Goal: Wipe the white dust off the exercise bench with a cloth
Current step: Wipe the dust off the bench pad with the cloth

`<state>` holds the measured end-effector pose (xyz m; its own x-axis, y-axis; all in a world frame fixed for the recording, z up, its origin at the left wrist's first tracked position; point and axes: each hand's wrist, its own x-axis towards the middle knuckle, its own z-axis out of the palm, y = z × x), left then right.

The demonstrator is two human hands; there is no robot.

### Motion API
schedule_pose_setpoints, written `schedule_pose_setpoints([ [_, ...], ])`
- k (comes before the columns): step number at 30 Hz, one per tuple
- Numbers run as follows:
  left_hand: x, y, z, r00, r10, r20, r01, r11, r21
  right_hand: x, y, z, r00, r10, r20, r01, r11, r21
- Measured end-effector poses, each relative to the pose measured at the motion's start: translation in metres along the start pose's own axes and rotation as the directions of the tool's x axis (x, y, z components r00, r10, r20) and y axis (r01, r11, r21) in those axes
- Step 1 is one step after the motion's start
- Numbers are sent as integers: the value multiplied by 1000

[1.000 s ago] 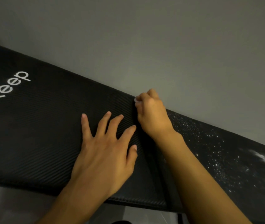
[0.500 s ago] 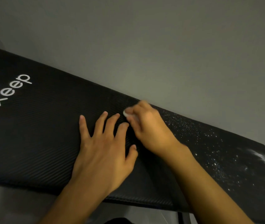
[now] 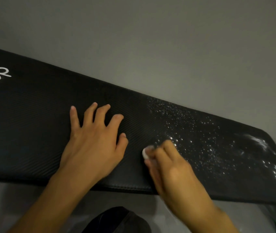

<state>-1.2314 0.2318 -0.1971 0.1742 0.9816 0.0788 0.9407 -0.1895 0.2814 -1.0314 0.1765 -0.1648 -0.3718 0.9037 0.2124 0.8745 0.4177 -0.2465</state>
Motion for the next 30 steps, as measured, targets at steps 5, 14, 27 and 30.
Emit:
schedule_pose_setpoints([
  [5, -7, 1, 0, 998, 59, -26, -60, 998, -31, -19, -3, -1, 999, -16, 33, 17, 1000, -24],
  [14, -2, 30, -9, 999, 14, 45, -16, 999, 36, 3, 25, -1, 990, 80, -120, -87, 995, -53],
  [27, -5, 38, 12, 999, 41, -8, -40, 997, 63, 21, 31, -1, 992, 74, -104, -79, 996, -45],
  [30, -6, 35, 14, 998, 52, -20, -51, 997, 66, 16, 21, 1, 999, 10, -34, -11, 1000, -28],
])
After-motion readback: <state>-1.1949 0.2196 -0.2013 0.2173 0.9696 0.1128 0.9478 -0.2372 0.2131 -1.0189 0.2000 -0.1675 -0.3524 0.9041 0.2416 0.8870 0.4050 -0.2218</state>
